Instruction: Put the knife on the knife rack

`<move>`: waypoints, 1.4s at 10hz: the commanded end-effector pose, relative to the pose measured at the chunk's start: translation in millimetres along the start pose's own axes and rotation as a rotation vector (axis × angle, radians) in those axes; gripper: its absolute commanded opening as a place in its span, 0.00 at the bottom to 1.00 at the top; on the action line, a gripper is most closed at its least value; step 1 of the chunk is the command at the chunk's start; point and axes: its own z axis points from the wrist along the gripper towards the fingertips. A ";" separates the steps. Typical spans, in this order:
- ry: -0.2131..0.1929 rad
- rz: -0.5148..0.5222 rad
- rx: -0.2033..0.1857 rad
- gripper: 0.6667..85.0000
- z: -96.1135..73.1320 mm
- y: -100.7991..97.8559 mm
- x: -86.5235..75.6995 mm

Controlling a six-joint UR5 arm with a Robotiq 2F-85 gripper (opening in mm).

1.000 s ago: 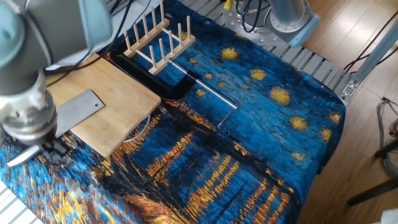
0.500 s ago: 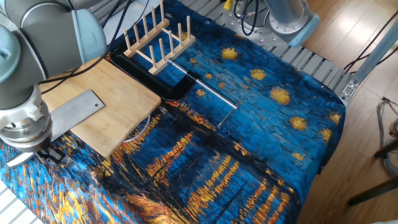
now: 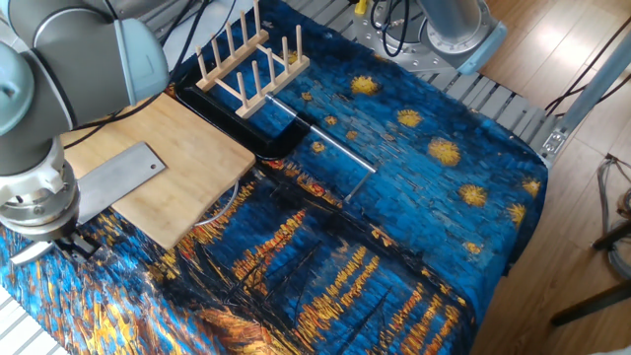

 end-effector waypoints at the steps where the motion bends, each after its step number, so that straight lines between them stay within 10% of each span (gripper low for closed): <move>1: -0.006 0.026 -0.027 0.53 -0.4 5.3 -1.4; 9: -0.034 0.006 -0.003 0.55 16.8 6.8 -25.5; 14: -0.008 0.020 0.004 0.56 10.2 3.4 -8.1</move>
